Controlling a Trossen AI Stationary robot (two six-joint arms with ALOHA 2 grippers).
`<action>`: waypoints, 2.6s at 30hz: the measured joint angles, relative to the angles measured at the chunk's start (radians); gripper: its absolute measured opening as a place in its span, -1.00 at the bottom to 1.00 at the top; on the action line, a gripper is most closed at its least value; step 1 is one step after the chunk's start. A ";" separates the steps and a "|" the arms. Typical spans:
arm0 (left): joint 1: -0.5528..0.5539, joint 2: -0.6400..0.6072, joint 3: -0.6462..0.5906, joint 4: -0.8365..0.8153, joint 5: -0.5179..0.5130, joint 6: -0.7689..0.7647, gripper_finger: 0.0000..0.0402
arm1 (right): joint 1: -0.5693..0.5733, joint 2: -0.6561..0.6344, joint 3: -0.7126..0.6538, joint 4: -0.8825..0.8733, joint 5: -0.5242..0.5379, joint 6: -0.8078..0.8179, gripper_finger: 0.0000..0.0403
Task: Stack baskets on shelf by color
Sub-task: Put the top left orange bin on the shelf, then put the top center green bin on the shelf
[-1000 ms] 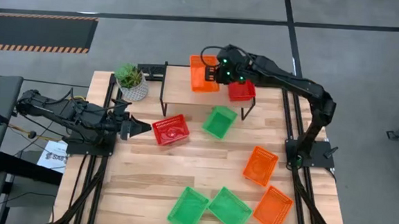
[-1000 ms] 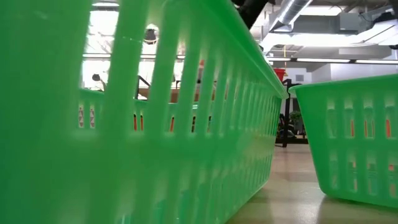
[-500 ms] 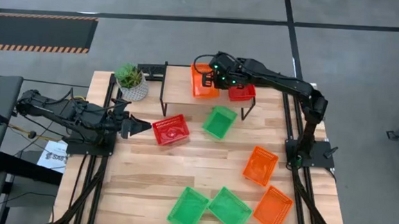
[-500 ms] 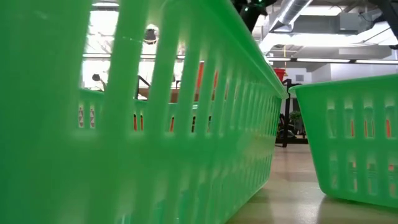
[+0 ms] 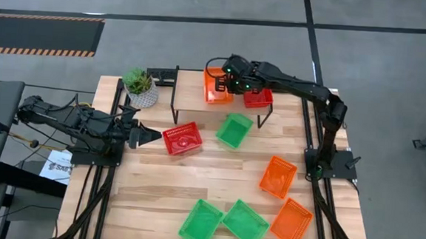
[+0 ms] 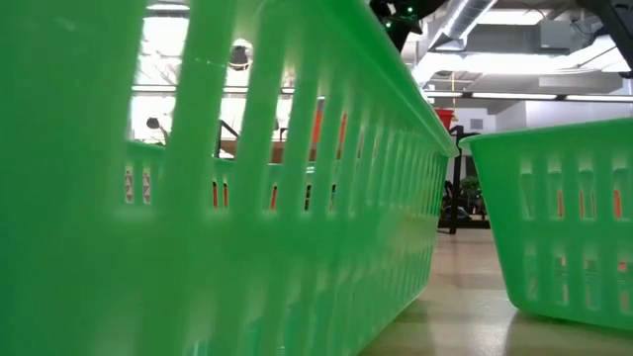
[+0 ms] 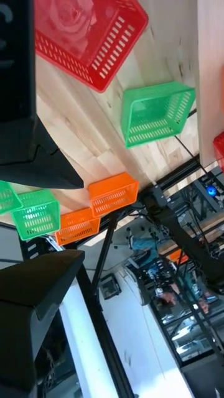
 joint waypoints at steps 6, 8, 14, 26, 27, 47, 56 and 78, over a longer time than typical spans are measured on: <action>0.000 0.000 0.000 0.000 0.010 0.010 -0.22 | -0.011 0.000 0.000 0.005 0.005 -0.014 -0.55; 0.000 0.000 0.000 0.000 0.011 0.010 -0.22 | -0.017 -0.001 0.000 0.005 0.005 -0.019 -0.46; 0.000 0.000 0.000 -0.001 0.011 0.011 -0.22 | -0.028 -0.066 0.025 -0.008 0.005 -0.092 -0.20; 0.000 0.000 0.000 -0.001 0.013 0.011 -0.22 | 0.119 -0.322 0.112 -0.366 0.030 -0.146 -0.11; 0.000 0.000 0.000 -0.001 0.013 0.011 -0.22 | 0.156 -0.331 0.102 -0.423 0.054 -0.122 -0.11; 0.002 0.000 0.000 -0.001 -0.037 0.018 -0.22 | 0.465 -0.327 -0.574 -0.088 0.185 0.702 -0.07; 0.002 0.000 0.000 -0.004 -0.013 0.018 -0.22 | 0.387 -0.328 -0.733 0.174 0.166 0.705 -0.11; 0.002 0.000 0.000 -0.029 -0.001 0.014 -0.22 | 0.376 -0.186 -0.815 0.385 0.133 0.718 -0.19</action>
